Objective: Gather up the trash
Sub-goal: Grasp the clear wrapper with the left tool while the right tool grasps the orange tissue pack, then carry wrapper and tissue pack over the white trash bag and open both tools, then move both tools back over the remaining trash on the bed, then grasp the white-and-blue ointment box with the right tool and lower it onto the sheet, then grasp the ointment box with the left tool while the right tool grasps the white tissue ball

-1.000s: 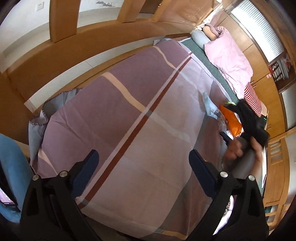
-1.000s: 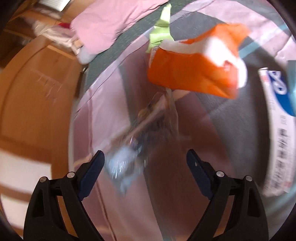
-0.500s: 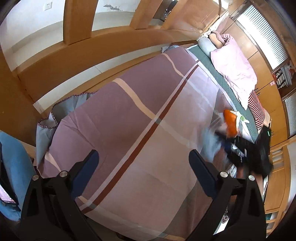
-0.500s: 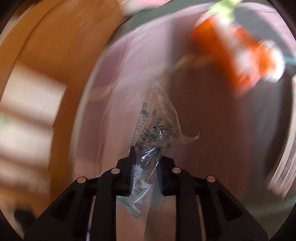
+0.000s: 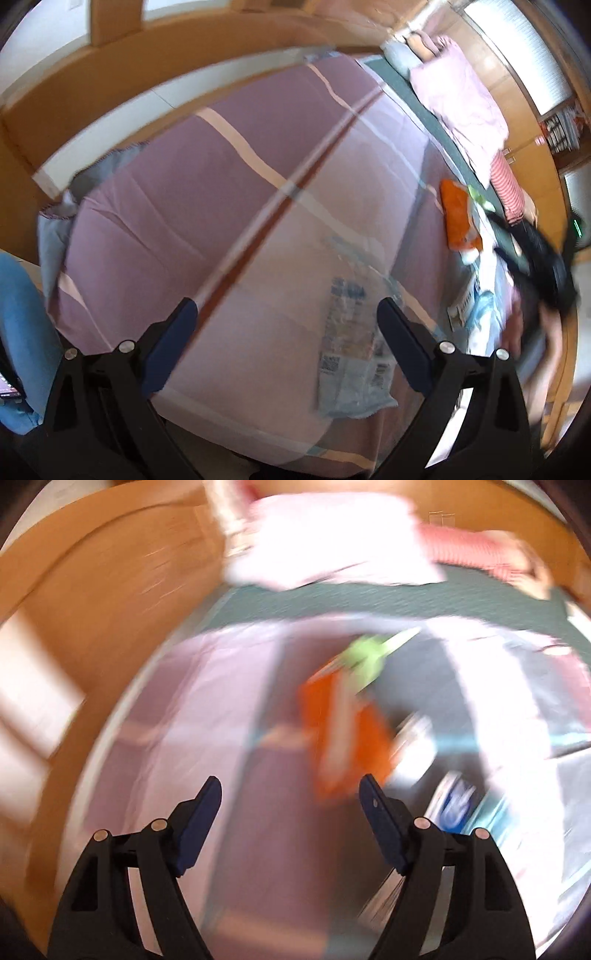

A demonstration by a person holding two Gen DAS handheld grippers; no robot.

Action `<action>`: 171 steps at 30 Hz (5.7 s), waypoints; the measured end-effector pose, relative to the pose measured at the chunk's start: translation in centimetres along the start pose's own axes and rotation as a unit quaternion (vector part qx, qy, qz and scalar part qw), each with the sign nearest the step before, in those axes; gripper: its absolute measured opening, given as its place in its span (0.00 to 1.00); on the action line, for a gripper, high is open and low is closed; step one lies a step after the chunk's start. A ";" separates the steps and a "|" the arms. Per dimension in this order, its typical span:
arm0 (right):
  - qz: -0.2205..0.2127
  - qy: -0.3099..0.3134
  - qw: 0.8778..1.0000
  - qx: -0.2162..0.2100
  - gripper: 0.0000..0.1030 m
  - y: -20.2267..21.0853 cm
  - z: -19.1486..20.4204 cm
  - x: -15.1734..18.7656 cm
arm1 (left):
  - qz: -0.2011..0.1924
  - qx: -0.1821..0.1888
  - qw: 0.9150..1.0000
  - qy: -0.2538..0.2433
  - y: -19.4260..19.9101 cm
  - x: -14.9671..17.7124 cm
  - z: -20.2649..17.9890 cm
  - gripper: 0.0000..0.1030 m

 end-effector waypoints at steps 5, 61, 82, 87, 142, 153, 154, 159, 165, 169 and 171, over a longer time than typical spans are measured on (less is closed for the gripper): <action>0.028 -0.031 0.997 0.071 0.80 -5.9 -2.8 -2.7 | 0.040 0.010 0.998 -0.046 -2.2 1.2 -2.4 0.94; -0.095 -0.077 0.983 0.140 0.54 40.9 -9.8 30.4 | -0.120 0.246 0.914 -0.300 14.4 18.0 -14.3 0.15; -0.174 -0.271 0.934 0.156 0.78 49.8 -19.4 40.0 | -0.047 0.287 0.777 -0.558 16.8 41.6 -23.1 0.19; -0.180 -0.284 0.928 0.161 0.78 50.4 -20.3 40.7 | -0.011 0.292 0.769 -0.569 15.4 43.4 -23.7 0.52; 0.134 0.042 0.984 -0.107 0.67 0.1 8.3 13.1 | -0.125 -0.043 0.983 -0.131 1.5 -1.6 -5.0 0.94; -0.014 -0.079 0.983 0.167 0.71 -2.3 -5.7 1.8 | -0.044 -0.009 0.988 -0.147 -2.0 0.0 -6.7 0.94; -0.009 -0.091 0.980 0.178 0.71 -2.9 -6.8 1.6 | -0.043 -0.010 0.987 -0.153 -2.2 0.1 -7.0 0.94; 0.010 -0.088 0.985 0.150 0.31 -4.7 -8.7 2.8 | -0.007 0.028 0.987 -0.158 -3.1 -0.6 -7.7 0.94; 0.086 -0.059 0.994 0.011 0.29 -3.5 -1.1 8.1 | 0.008 0.032 0.996 -0.082 -3.6 -2.7 -4.9 0.94; 0.151 0.014 0.987 -0.046 0.29 -2.1 5.3 13.7 | -0.004 0.027 0.998 -0.049 -3.5 -3.9 -3.4 0.94; 0.176 0.009 0.980 -0.098 0.28 -1.2 6.8 15.9 | -0.005 0.030 0.999 -0.043 -3.7 -4.3 -3.2 0.94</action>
Point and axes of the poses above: each gripper's, at about its wrist camera, not at the fingertips, and y roughly against the way its jaws point, z to its left, x to its underside, the point moved 1 cm from there along -y, roughly the way its jaws point, and after that the axes turned 11 degrees about -x, right-handed, at the moved point
